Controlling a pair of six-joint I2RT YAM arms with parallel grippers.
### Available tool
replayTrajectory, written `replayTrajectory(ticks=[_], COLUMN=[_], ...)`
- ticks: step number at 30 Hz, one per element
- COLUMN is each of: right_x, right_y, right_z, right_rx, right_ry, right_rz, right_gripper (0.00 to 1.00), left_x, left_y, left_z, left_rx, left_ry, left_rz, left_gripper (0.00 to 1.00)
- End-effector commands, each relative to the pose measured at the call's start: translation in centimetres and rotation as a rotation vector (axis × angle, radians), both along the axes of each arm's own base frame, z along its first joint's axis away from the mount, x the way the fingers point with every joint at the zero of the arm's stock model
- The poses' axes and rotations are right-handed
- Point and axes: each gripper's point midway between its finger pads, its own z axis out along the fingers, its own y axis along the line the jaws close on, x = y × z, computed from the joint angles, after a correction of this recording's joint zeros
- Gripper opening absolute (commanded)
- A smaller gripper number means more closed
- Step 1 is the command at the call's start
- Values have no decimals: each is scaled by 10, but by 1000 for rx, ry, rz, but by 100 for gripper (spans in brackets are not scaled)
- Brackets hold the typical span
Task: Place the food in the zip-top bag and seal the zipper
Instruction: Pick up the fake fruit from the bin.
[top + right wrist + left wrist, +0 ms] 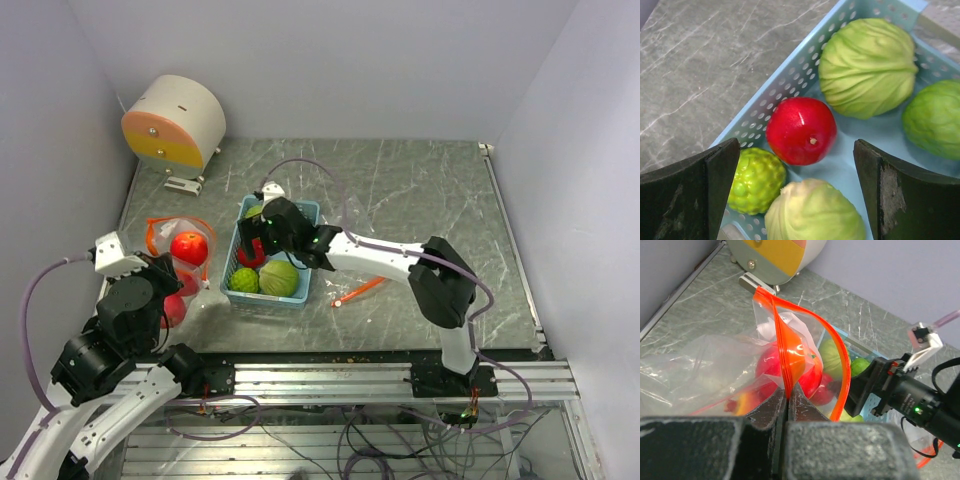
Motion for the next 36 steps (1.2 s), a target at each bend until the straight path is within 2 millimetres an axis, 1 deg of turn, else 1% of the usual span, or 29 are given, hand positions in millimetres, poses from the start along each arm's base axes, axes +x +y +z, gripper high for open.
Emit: replayTrajectory(ticks=[1, 5, 7, 9, 15, 16, 18, 19, 20, 23, 25, 26, 27, 30, 34, 36], right_x=[-8, -9, -10, -8, -2, -1, 1, 2, 3, 7, 7, 6, 5, -2, -13, -22], right_y=[22, 22, 21, 19, 15, 15, 15, 13, 12, 7, 5, 3, 2, -4, -22, -31], right_z=[-17, -51, -64, -74, -97, -101, -104, -103, -100, -80, -60, -48, -27, 20, 73, 93], right_rx=[11, -44, -67, -92, -152, -160, -168, -172, -171, -153, -126, -108, -72, 18, 113, 158], right_ry=[65, 121, 140, 153, 155, 154, 144, 136, 126, 80, 51, 32, 6, -58, -143, -180], right_rz=[87, 77, 70, 53, 24, 25, 22, 18, 15, -4, -4, 1, 7, 31, 45, 69], right_gripper=[95, 94, 94, 93, 93, 91, 84, 82, 78, 76, 75, 75, 75, 75, 75, 75], left_x=[-3, -3, -4, -5, -7, -7, -7, -7, -8, -9, -9, -9, -8, -5, 3, 7], left_y=[7, 6, 7, 7, 7, 7, 7, 7, 8, 9, 8, 8, 7, 3, -13, -23], left_z=[6, 5, 5, 6, 7, 6, 7, 7, 6, 7, 8, 10, 11, 17, 26, 27], left_rx=[-18, -15, -16, -19, -26, -25, -27, -28, -27, -28, -29, -32, -33, -36, -32, -33], left_ry=[-27, -25, -25, -30, -39, -39, -41, -41, -41, -42, -44, -49, -51, -64, -77, -80], left_rz=[26, 21, 19, 19, 9, 8, 7, 6, 7, 8, 6, 4, 0, -15, -78, -116], left_gripper=[7, 7, 7, 7, 7, 7, 7, 7, 7, 7, 7, 7, 7, 7, 7, 7])
